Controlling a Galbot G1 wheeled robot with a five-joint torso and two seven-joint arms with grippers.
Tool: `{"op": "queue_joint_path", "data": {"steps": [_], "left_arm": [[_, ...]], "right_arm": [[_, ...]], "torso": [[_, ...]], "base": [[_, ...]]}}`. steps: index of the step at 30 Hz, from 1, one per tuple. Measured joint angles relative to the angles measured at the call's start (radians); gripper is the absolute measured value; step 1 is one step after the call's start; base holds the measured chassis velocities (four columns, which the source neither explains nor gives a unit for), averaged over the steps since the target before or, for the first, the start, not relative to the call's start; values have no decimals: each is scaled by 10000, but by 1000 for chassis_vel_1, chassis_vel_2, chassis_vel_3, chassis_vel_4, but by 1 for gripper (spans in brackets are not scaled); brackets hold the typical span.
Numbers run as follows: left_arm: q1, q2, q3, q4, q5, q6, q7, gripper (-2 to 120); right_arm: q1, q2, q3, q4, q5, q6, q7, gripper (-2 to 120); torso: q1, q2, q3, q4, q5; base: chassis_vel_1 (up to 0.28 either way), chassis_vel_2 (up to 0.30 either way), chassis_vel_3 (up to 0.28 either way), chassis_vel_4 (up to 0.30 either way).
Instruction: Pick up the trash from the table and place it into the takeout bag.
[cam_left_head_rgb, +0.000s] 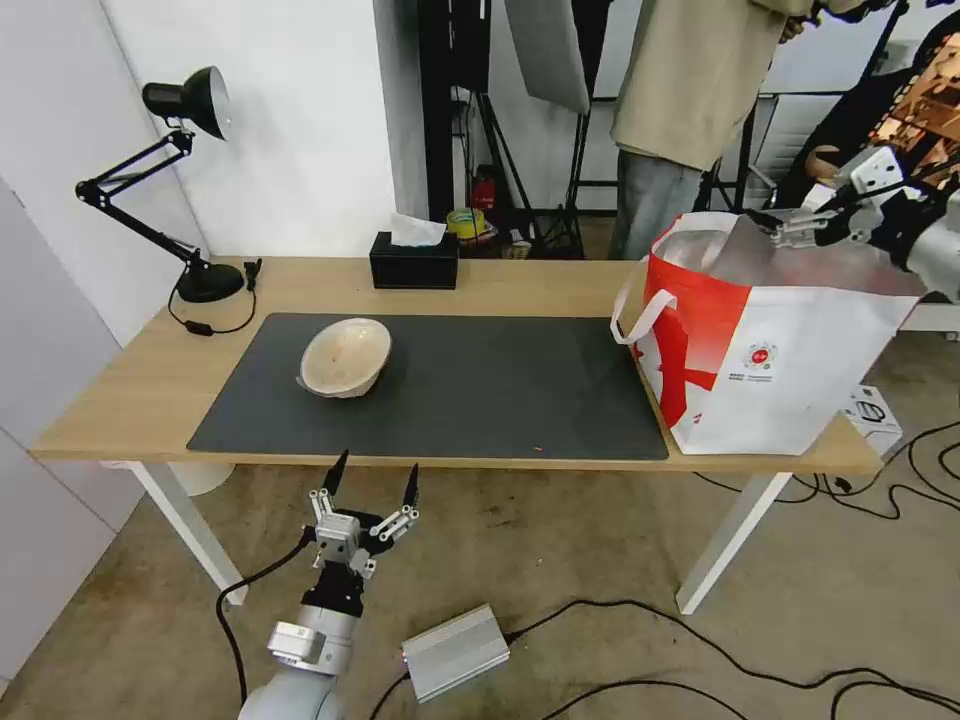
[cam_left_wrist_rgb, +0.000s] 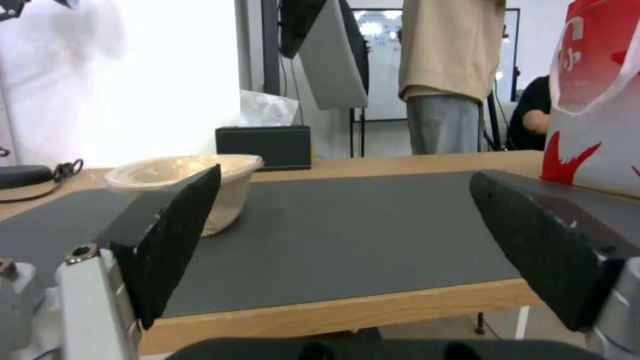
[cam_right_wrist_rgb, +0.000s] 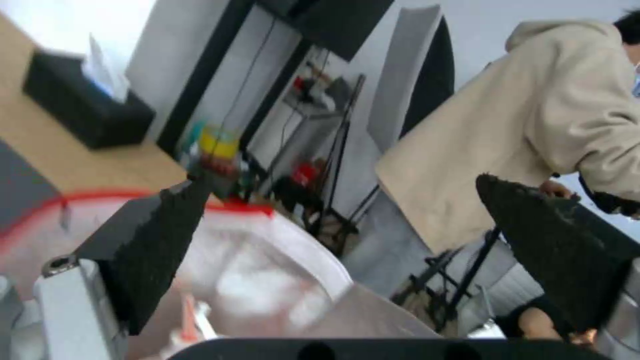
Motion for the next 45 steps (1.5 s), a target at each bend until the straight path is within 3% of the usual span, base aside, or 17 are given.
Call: {"op": "queue_joint_path", "data": {"steps": [10, 28, 45], "left_arm": [[130, -9, -468, -187, -175, 11, -1, 100], [-146, 115, -787, -312, -373, 370, -13, 100], [-227, 40, -735, -294, -343, 446, -20, 100]], "right_arm": [[-692, 711, 372, 1030, 771, 187, 1166, 100], [-2276, 1919, 920, 1659, 422, 1209, 1259, 100], [-4702, 2986, 2699, 2881, -453, 1734, 1441, 100]], "torso": [[0, 0, -1, 0, 0], [0, -2, -1, 1, 0], [0, -2, 0, 1, 1]], "base": [[0, 0, 0, 0], [0, 0, 0, 0], [0, 0, 0, 0]]}}
